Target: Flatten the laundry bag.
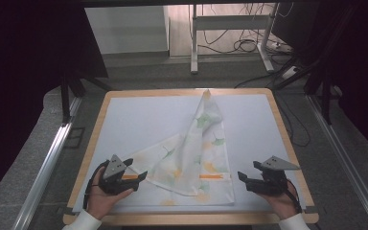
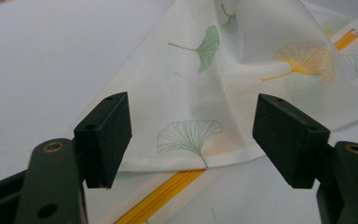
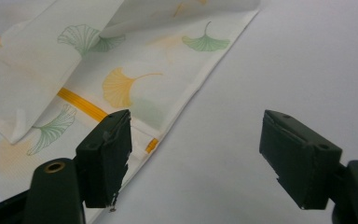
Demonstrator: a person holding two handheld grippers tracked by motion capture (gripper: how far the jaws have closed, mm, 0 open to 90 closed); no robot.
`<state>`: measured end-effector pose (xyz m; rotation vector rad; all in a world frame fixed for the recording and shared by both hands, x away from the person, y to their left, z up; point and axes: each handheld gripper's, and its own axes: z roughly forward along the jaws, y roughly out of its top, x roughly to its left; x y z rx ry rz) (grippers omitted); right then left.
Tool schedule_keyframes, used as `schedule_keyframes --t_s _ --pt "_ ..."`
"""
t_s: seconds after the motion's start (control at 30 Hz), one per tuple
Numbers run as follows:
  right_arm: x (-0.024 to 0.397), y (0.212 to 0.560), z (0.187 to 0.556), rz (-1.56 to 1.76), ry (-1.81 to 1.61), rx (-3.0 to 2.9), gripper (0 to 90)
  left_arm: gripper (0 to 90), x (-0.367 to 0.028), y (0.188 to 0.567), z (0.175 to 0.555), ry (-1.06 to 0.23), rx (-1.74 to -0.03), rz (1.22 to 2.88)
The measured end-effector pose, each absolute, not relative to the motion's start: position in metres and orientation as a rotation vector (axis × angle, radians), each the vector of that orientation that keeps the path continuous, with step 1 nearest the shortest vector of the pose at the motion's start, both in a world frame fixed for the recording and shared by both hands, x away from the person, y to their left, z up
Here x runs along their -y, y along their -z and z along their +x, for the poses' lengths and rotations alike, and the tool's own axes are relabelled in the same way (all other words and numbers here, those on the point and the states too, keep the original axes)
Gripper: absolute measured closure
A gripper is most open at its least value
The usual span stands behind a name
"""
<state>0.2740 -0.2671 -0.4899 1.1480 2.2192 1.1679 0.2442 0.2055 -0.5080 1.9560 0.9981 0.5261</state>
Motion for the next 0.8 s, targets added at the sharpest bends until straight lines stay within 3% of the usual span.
schedule_keyframes --t_s 0.27,0.53,0.8 --pt "0.2649 0.4909 0.2739 1.124 -1.175 -2.241 34.9 27.0 -0.2067 0.5087 0.2459 -0.519 -1.008 1.958" --pt "0.2626 0.4916 0.2704 1.101 -1.18 -2.28 56.9 26.9 -0.2026 0.5079 0.2473 -0.518 -0.995 1.967" --pt "0.2567 0.4953 0.272 1.086 -1.198 -2.326 73.0 26.9 -0.2019 0.5072 0.2481 -0.52 -0.986 1.964"
